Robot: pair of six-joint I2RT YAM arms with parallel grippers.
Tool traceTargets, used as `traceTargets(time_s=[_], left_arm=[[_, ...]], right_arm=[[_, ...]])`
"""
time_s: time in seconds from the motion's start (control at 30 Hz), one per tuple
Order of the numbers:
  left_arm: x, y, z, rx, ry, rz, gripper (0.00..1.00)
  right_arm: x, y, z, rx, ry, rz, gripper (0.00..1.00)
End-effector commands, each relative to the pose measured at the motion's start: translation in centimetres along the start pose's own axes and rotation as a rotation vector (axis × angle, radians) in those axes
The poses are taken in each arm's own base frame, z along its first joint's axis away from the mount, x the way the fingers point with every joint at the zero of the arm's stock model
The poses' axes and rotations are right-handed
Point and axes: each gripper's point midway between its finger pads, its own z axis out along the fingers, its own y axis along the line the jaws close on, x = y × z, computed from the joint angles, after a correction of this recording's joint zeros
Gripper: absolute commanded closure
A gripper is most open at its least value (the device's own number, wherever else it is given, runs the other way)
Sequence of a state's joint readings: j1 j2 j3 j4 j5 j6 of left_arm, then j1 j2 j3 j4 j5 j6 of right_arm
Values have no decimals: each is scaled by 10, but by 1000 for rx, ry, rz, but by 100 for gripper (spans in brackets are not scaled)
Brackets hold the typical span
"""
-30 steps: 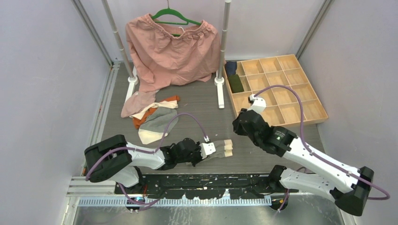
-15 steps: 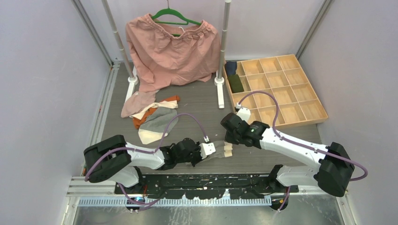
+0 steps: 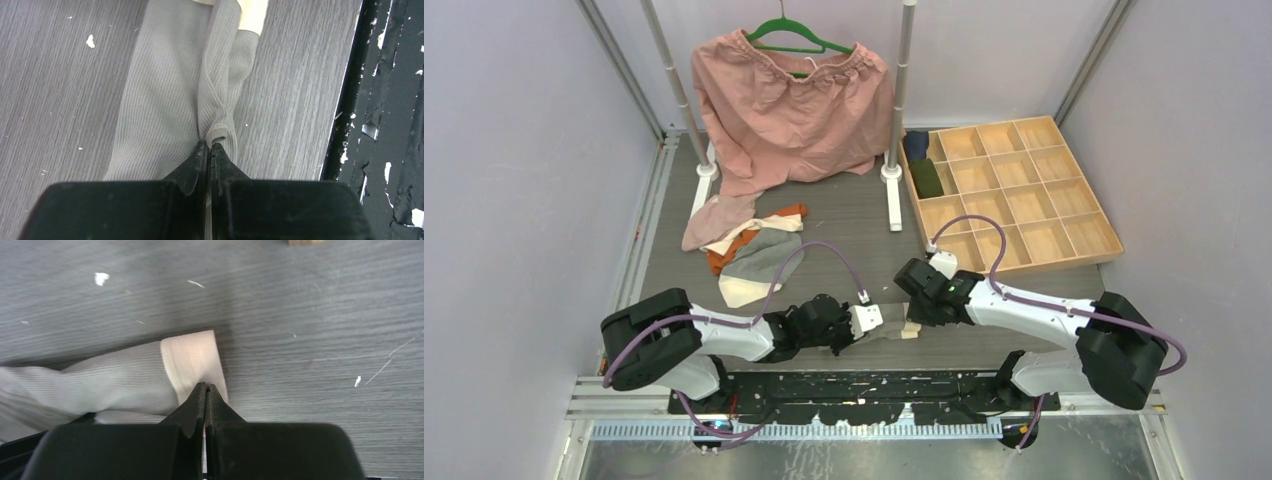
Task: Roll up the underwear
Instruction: Fold the underwear at the center of the board.
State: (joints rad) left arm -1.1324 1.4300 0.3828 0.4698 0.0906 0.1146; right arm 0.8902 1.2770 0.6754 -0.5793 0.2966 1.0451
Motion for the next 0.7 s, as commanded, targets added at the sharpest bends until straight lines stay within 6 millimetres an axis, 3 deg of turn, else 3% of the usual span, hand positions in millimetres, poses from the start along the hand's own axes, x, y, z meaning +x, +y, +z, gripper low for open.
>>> traceTargets(time_s=[0.0, 0.23, 0.67], left_arm=[[31, -7, -10, 25, 115, 6, 100], [6, -3, -23, 16, 73, 19, 97], [-58, 14, -86, -105, -161, -32, 50]], right_arm=[[20, -10, 12, 25, 57, 46, 99], [21, -18, 20, 74, 47, 34, 99], [15, -16, 15, 61, 31, 11, 99]])
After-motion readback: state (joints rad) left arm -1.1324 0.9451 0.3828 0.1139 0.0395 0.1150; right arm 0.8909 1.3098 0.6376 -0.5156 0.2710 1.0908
